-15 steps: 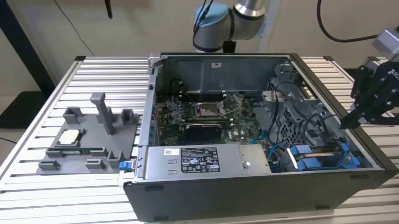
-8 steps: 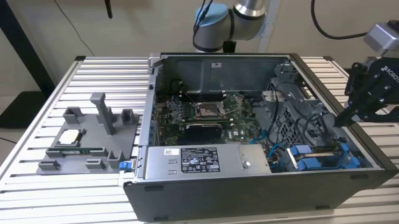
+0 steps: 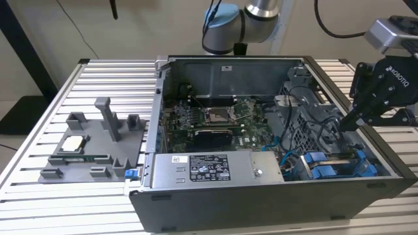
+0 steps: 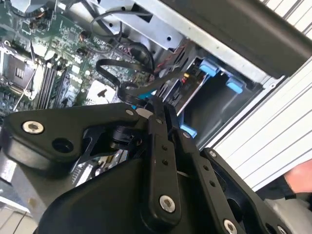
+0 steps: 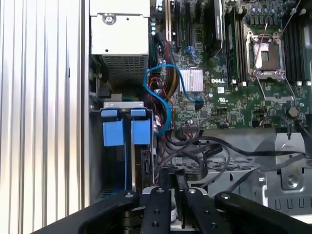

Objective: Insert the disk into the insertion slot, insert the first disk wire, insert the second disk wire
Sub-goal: 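Insert the second disk wire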

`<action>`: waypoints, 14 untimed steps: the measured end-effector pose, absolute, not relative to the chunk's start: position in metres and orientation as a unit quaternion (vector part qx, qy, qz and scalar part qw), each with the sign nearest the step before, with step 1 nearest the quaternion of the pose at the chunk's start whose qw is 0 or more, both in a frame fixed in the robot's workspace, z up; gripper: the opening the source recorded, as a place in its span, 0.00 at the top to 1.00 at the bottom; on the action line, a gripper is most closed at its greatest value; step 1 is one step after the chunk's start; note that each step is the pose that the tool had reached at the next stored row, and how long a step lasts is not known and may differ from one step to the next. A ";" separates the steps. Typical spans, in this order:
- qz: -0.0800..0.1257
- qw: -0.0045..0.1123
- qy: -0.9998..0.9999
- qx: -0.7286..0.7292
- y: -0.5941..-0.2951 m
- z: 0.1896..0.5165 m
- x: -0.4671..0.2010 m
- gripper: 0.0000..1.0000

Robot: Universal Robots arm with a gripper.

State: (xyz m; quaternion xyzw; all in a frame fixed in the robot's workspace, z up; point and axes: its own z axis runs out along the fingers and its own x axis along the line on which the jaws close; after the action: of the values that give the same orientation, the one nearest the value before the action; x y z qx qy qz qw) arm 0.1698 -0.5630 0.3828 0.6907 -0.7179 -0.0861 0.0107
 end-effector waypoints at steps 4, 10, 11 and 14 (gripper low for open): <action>-0.082 0.003 -0.718 0.691 -0.564 0.383 0.161 0.84; -0.083 -0.013 -0.717 0.692 -0.573 0.382 0.154 0.84; -0.082 -0.015 -0.717 0.692 -0.575 0.382 0.153 0.84; -0.082 -0.015 -0.717 0.693 -0.575 0.382 0.153 0.84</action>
State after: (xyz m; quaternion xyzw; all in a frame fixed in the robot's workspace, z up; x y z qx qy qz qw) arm 0.1533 -0.5751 0.3824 0.6925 -0.7165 -0.0823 -0.0146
